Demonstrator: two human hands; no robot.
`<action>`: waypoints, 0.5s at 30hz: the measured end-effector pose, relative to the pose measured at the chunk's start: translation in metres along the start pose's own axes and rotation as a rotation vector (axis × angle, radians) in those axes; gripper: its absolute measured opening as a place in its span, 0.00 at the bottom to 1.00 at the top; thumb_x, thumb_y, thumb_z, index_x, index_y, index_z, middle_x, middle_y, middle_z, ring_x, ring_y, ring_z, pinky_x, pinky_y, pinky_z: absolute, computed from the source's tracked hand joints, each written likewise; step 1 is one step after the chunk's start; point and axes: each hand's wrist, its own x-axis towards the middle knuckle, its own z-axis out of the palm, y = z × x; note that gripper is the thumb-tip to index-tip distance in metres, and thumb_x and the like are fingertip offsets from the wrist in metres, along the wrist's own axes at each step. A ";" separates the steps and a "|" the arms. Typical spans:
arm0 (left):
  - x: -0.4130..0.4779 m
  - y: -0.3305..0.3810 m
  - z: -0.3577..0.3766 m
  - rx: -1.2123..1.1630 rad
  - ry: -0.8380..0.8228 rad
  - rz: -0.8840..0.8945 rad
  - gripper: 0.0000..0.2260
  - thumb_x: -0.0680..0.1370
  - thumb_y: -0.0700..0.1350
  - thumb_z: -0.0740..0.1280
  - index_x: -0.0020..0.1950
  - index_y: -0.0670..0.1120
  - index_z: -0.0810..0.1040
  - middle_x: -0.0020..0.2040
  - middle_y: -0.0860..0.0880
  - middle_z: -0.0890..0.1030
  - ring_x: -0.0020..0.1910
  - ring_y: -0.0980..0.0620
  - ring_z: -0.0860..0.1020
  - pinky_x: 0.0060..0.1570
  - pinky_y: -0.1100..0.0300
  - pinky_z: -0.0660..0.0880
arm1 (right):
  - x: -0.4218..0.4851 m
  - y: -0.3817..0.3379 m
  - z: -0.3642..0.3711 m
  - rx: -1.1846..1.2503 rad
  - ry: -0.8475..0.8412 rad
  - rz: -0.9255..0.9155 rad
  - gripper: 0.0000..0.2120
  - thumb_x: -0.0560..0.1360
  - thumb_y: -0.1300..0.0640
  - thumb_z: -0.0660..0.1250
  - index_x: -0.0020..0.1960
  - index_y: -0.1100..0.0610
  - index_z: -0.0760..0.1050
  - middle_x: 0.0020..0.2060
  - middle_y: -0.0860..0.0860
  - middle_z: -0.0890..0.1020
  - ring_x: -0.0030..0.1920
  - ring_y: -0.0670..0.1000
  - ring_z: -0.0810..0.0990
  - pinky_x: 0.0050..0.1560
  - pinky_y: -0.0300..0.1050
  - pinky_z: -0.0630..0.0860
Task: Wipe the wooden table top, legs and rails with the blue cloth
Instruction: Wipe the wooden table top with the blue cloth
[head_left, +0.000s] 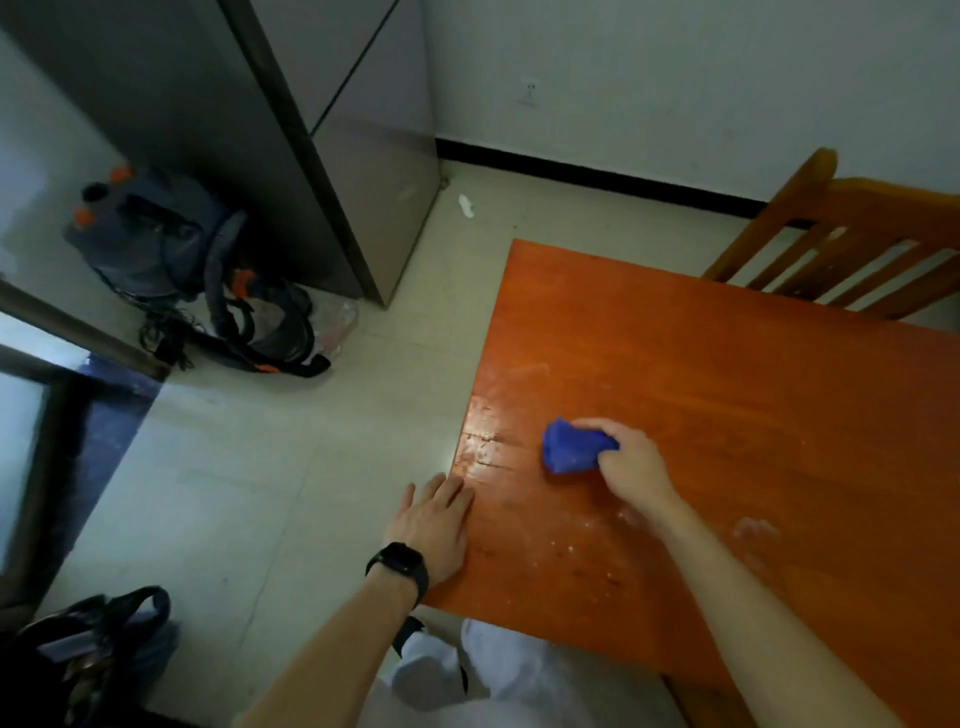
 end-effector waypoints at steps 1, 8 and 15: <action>0.005 0.000 -0.005 0.007 0.015 0.007 0.24 0.81 0.49 0.54 0.78 0.52 0.60 0.78 0.51 0.59 0.78 0.46 0.55 0.76 0.43 0.51 | 0.018 -0.006 -0.010 -0.011 0.090 -0.017 0.26 0.67 0.67 0.58 0.59 0.50 0.80 0.54 0.46 0.82 0.56 0.45 0.77 0.49 0.29 0.67; 0.047 -0.009 -0.037 -0.002 -0.016 0.038 0.26 0.82 0.50 0.55 0.79 0.52 0.55 0.80 0.50 0.55 0.78 0.49 0.56 0.77 0.50 0.53 | 0.126 -0.029 0.013 -0.162 0.219 0.042 0.34 0.69 0.61 0.58 0.75 0.47 0.64 0.71 0.50 0.70 0.68 0.59 0.68 0.67 0.55 0.67; 0.079 -0.046 -0.082 0.125 -0.074 0.051 0.29 0.82 0.50 0.56 0.81 0.50 0.47 0.81 0.51 0.46 0.79 0.51 0.50 0.77 0.50 0.52 | 0.010 -0.037 0.062 -0.169 -0.306 0.037 0.26 0.70 0.65 0.60 0.59 0.41 0.80 0.54 0.40 0.79 0.53 0.46 0.74 0.50 0.40 0.67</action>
